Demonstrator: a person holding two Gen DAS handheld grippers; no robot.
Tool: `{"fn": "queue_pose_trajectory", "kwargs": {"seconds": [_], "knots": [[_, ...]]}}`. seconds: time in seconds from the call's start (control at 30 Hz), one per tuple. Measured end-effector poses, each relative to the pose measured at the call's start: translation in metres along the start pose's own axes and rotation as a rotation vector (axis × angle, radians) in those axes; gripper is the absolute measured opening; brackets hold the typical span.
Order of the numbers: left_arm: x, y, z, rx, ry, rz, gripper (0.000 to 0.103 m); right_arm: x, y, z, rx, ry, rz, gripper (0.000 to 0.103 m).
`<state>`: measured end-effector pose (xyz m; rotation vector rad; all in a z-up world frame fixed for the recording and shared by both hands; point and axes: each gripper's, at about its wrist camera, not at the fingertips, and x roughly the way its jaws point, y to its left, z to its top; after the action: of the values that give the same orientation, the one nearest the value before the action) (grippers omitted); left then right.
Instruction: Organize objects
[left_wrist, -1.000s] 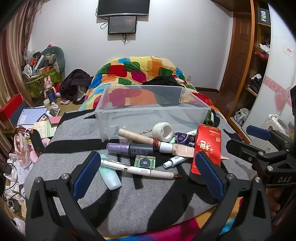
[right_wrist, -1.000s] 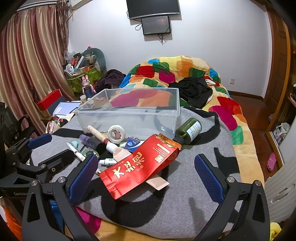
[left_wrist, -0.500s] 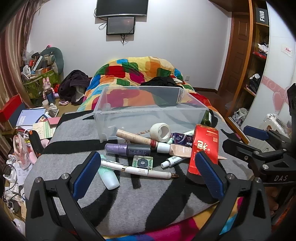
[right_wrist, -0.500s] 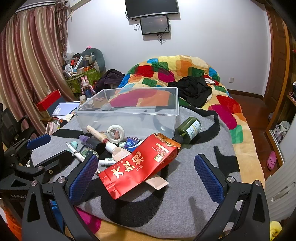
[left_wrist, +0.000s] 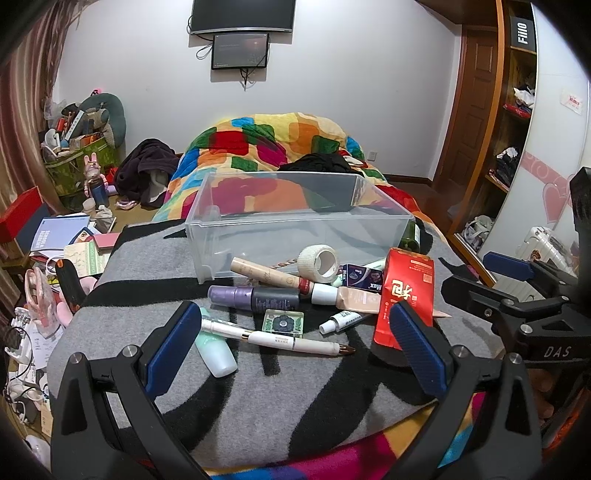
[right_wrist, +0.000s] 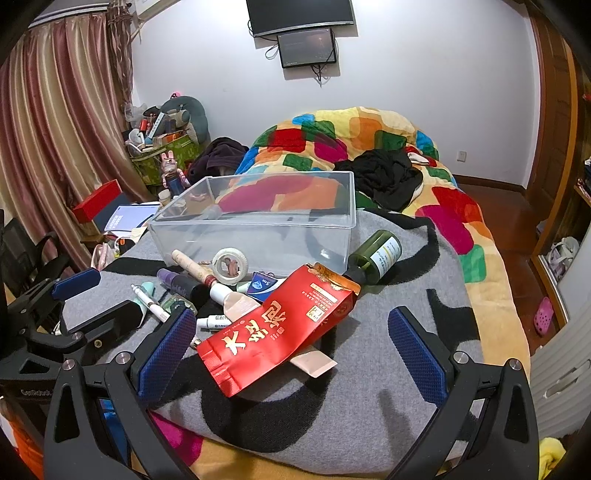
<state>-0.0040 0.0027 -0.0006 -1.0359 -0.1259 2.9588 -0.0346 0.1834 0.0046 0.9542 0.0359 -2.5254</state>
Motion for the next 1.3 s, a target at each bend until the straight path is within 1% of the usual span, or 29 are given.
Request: {"fn": "queue_pose_trajectory", "kwargs": {"seconds": [0.33, 0.53, 0.6, 0.67, 0.87, 1.0, 1.13, 1.2, 1.23, 1.3], "knots": [[0.002, -0.001, 0.0, 0.001, 0.008, -0.017, 0.103, 0.003, -0.003, -0.002, 0.025, 0.011, 0.003, 0.103], [0.004, 0.006, -0.005, -0.015, -0.003, -0.014, 0.103, 0.011, -0.01, -0.003, 0.055, 0.036, 0.0, 0.103], [0.006, 0.011, -0.007, -0.025, 0.001, -0.012, 0.091, 0.016, -0.014, -0.005, 0.071, 0.052, -0.001, 0.103], [0.011, 0.018, -0.01, -0.035, 0.023, -0.008, 0.086, 0.023, -0.018, -0.006, 0.091, 0.071, -0.004, 0.103], [0.022, 0.045, -0.019, -0.095, 0.064, 0.022, 0.078, 0.038, -0.033, -0.007, 0.152, 0.105, -0.029, 0.103], [0.028, 0.062, -0.024, -0.135, 0.088, 0.026, 0.077, 0.049, -0.037, 0.003, 0.188, 0.117, -0.035, 0.103], [0.036, 0.065, -0.032, -0.111, 0.119, 0.063, 0.073, 0.061, -0.036, 0.012, 0.199, 0.128, -0.056, 0.103], [0.043, 0.065, -0.036, -0.103, 0.147, 0.073, 0.066, 0.067, -0.034, 0.015, 0.2, 0.139, -0.07, 0.103], [0.045, 0.065, -0.037, -0.099, 0.155, 0.078, 0.064, 0.071, -0.033, 0.016, 0.2, 0.143, -0.08, 0.103], [0.048, 0.062, -0.039, -0.07, 0.14, 0.115, 0.064, 0.079, -0.029, 0.017, 0.193, 0.156, -0.112, 0.103]]}}
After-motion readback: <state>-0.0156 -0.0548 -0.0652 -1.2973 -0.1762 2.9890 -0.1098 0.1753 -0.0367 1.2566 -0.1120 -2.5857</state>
